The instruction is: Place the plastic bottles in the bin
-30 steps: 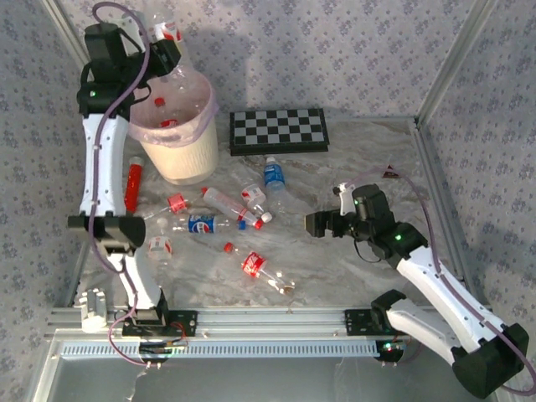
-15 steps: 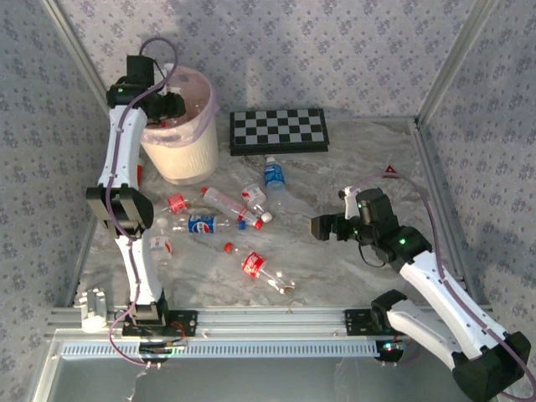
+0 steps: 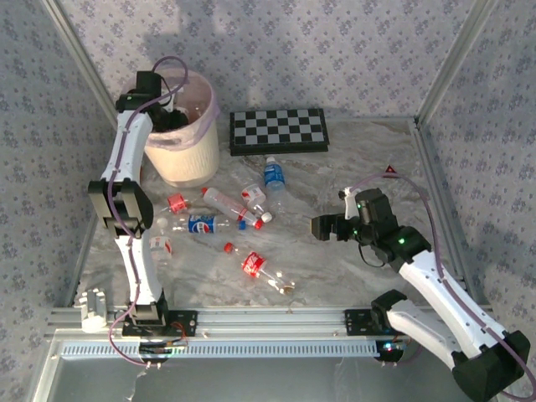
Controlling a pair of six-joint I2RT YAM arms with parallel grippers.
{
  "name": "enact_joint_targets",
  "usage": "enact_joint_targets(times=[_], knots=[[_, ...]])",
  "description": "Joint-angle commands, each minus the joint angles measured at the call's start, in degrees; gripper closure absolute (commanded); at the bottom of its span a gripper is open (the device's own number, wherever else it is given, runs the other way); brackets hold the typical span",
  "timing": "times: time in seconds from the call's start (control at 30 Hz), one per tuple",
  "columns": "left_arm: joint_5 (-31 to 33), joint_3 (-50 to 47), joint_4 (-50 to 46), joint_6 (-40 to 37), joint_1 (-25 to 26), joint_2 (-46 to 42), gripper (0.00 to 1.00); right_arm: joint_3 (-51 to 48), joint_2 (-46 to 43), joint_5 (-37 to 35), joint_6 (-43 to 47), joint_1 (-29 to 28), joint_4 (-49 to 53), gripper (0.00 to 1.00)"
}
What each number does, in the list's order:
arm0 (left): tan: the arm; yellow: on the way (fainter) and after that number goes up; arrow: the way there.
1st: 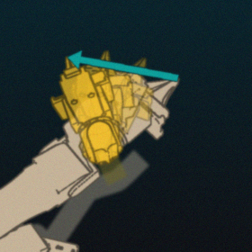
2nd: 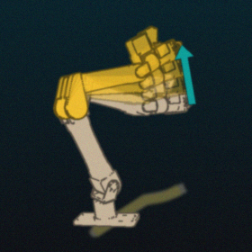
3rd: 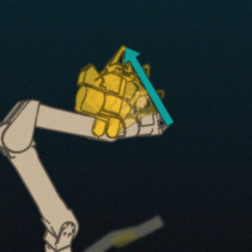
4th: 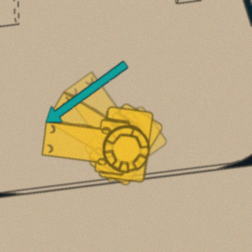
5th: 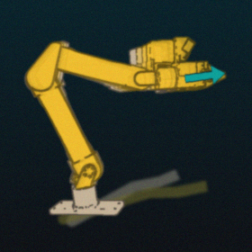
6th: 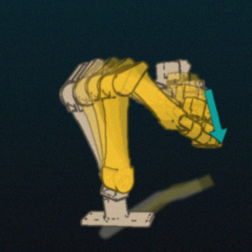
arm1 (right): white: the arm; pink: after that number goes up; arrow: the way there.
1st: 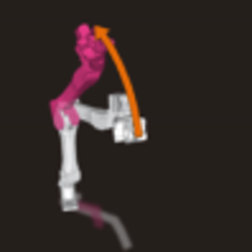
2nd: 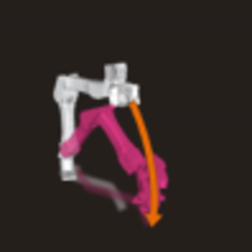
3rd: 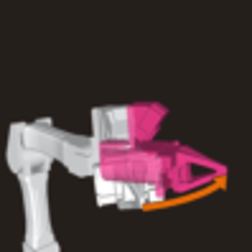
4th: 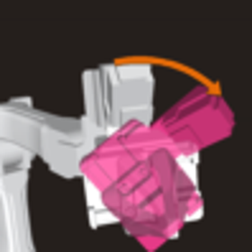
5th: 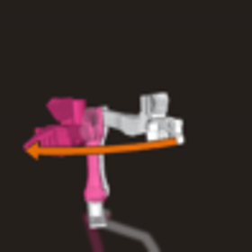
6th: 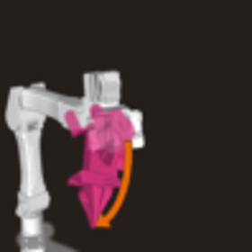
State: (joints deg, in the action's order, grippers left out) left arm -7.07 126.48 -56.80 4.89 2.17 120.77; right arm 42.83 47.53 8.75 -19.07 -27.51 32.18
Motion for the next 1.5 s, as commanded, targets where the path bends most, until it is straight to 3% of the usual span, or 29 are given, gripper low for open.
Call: enact_joint_targets(times=[0.0,0.13,0.27,0.7,0.93,1.0,1.2,1.47], knots=[[-2.49,-1.43,0.63,-1.68,0.11,-2.17,0.5,-0.72,0.19,-1.11,-0.96,0.16,1.17,0.0],[-2.87,-0.51,0.49,-2.09,0.08,-3.0,0.24,-0.95,1.04,-1.04,-1.17,0.08,0.69,0.0],[-2.78,1.58,-0.74,-2.79,0.11,-3.14,0.12,-0.82,2.17,-0.99,-1.23,-0.13,0.29,0.0],[-2.93,15.38,-7.6,-3.74,0.7,-3.68,0.0,-0.21,4.22,-1.52,-1.41,-1.46,0.8,0.0],[-0.87,18.34,-9.94,-4.31,0.99,-8.23,0.0,0.2,7.11,-1.87,0.5,-8.1,3.94,0.01],[-0.54,18.2,-10.7,-4.02,1.07,-10.38,0.0,-0.73,7.64,-0.72,3.44,-11.73,3.12,0.07],[-1.53,8.38,-9.18,-2.11,3.13,-21.97,0.0,-2.97,12.89,1.79,8.78,-23.86,-1.26,0.07],[-14.24,-17.82,3.39,6.0,4.45,-40.15,0.0,1.88,27.0,-3.65,12.3,-34.74,1.96,0.02]])
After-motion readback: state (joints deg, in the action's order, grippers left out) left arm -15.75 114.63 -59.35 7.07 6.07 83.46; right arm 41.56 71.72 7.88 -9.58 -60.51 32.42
